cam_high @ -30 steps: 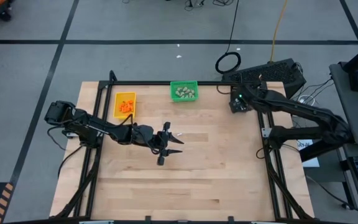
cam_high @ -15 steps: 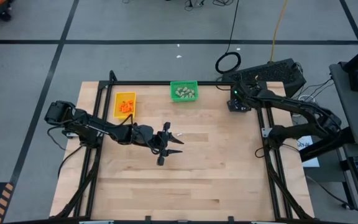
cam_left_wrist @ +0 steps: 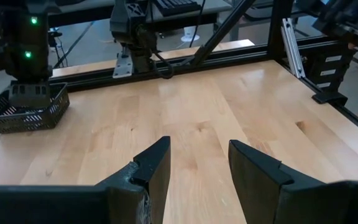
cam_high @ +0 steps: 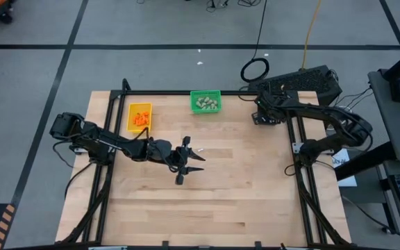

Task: Sort Halloween decoration
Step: Put the white bone toy into the black bin

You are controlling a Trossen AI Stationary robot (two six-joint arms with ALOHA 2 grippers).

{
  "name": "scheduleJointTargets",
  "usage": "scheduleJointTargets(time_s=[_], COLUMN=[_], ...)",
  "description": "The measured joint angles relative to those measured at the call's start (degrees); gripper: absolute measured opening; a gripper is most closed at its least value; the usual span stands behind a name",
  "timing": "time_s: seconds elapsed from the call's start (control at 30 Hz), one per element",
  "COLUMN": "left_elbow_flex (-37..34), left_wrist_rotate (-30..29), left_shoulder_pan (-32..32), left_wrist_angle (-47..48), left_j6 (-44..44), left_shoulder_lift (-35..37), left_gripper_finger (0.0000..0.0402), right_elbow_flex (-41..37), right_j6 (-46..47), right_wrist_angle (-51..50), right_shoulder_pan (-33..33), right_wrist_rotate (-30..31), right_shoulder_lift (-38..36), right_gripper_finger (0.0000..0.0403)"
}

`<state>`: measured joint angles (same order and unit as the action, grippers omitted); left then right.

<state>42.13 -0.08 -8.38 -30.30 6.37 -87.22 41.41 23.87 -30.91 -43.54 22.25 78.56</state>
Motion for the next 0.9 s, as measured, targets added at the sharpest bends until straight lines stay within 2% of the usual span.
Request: scheduleJointTargets(time_s=[0.1, 0.47, 0.7, 0.9], left_elbow_flex=[0.0, 0.0, 0.0, 0.0], left_wrist_rotate=[-0.02, -0.04, -1.37, -6.92], left_shoulder_pan=[0.0, 0.0, 0.0, 0.0], left_wrist_angle=[0.12, 0.39, 0.52, 3.08], left_j6=[0.0, -0.02, -0.04, -0.04], left_shoulder_lift=[0.0, 0.0, 0.0, -0.02], left_gripper_finger=[0.0161, 0.0161, 0.0161, 0.0161], right_elbow_flex=[0.0, 0.0, 0.0, -0.01], right_j6=[-0.17, -0.8, -2.06, -1.24], right_wrist_angle=[0.51, 0.71, 0.69, -2.19], right_shoulder_pan=[-0.05, 0.39, 5.56, 17.64], right_wrist_rotate=[0.18, 0.09, 0.12, -0.06], right_shoulder_lift=[0.26, -0.9, -11.86, -22.09], right_gripper_finger=[0.0016, 0.0113, 0.0134, 0.0131])
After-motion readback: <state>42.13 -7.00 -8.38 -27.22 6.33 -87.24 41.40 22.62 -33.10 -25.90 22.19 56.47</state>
